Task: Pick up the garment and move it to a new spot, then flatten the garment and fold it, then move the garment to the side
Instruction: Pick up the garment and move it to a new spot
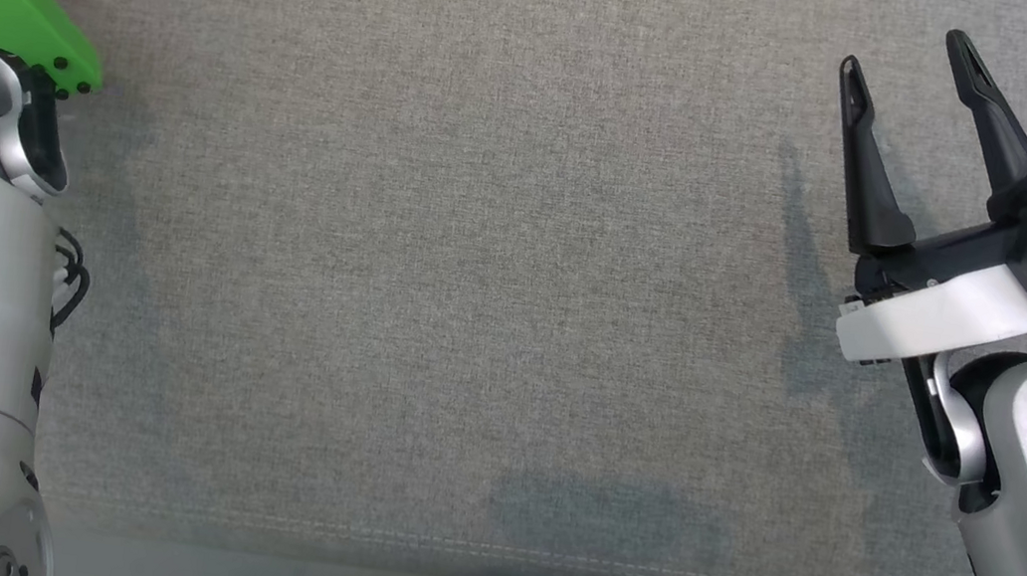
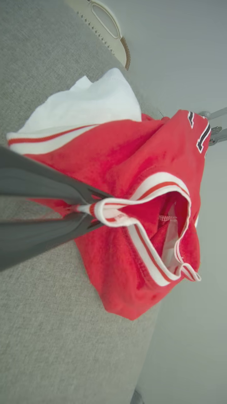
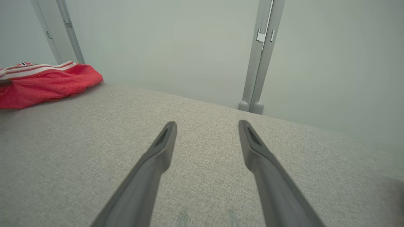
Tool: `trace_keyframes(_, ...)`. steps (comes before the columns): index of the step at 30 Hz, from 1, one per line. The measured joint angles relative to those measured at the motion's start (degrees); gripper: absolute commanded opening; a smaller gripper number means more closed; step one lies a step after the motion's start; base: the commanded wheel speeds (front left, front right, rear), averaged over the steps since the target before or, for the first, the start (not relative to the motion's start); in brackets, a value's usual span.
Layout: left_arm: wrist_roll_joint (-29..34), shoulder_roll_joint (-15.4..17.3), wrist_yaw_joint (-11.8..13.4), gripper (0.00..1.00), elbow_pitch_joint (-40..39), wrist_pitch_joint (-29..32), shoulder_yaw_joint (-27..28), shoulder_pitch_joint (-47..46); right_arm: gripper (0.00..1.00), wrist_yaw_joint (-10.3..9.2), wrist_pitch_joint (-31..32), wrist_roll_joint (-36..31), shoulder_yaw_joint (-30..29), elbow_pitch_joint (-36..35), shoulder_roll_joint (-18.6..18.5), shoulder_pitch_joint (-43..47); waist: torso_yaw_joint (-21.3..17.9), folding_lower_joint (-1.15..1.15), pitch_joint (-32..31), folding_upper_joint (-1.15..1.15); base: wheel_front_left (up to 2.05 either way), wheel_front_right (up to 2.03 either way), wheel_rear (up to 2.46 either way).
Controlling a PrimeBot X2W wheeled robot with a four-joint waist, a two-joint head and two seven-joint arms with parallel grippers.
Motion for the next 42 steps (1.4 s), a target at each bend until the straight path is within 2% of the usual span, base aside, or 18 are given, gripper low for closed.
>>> trace_keyframes(7, -0.81, -0.18, -3.56, 0.0, -1.85, -7.45, -0.11, 0.0, 1.0, -0.14, -2.56, 2.09, -0.08, 3.28, 1.82, 1.38, -0.25, 0.0, -3.48, 0.0, 0.0, 0.0, 0.0)
trace_keyframes(14, 0.7, -0.78, -7.64, 0.0, -4.98, -7.57, -3.94, -0.49, 1.0, -0.15, -4.91, 3.24, -0.25, 7.04, 3.53, 3.8, -0.8, 0.0, -8.16, 0.0, 0.0, 0.0, 0.0)
trace_keyframes(15, 0.7, -0.78, -7.64, 0.0, -4.98, -7.57, -3.94, -0.49, 1.0, -0.15, -4.91, 3.24, -0.25, 7.04, 3.53, 3.8, -0.8, 0.0, -8.16, 0.0, 0.0, 0.0, 0.0)
trace_keyframes(21, 0.79, -3.45, -12.25, 0.0, -7.48, -7.58, -7.59, -1.02, 1.0, -0.18, -5.91, 4.47, -0.05, 9.75, 5.6, 5.85, -2.08, 0.0, -12.63, 0.0, 0.0, 0.0, 0.0)
trace_keyframes(28, -0.78, -4.02, -13.15, 0.0, -7.72, -7.58, -12.25, 2.0, 1.0, -0.23, -6.41, 5.65, 0.93, 13.3, 7.03, 9.18, -5.19, 0.0, -17.63, 0.0, 0.0, 0.0, 0.0)
trace_keyframes(30, -1.85, -3.93, -13.32, 0.0, -6.81, -7.58, -14.4, 4.58, 1.0, -0.15, -6.41, 5.98, 1.67, 13.91, 7.51, 10.26, -6.52, 0.0, -18.87, 0.0, 0.0, 0.0, 0.0)
trace_keyframes(34, -9.88, -3.16, -14.0, 0.0, -6.41, -7.27, -23.08, 7.73, 1.0, -0.04, -6.41, 6.13, 2.93, 14.0, 8.46, 11.13, -9.72, 0.0, -20.78, 0.0, 0.0, 0.0, 0.0)
trace_keyframes(38, -15.58, -3.15, -14.02, 0.0, -10.21, -6.62, -31.26, 8.03, 1.0, 0.45, -6.39, 6.39, 3.71, 13.95, 8.8, 11.13, -13.24, 0.0, -22.0, 0.0, 0.0, 0.0, 0.0)
trace_keyframes(42, -18.75, -3.1, -14.02, 0.0, -14.4, -5.5, -38.07, 8.03, 1.0, 0.96, -6.39, 6.39, 4.42, 13.95, 9.36, 11.11, -16.8, -0.01, -22.52, 0.0, 0.0, 0.0, 0.0)
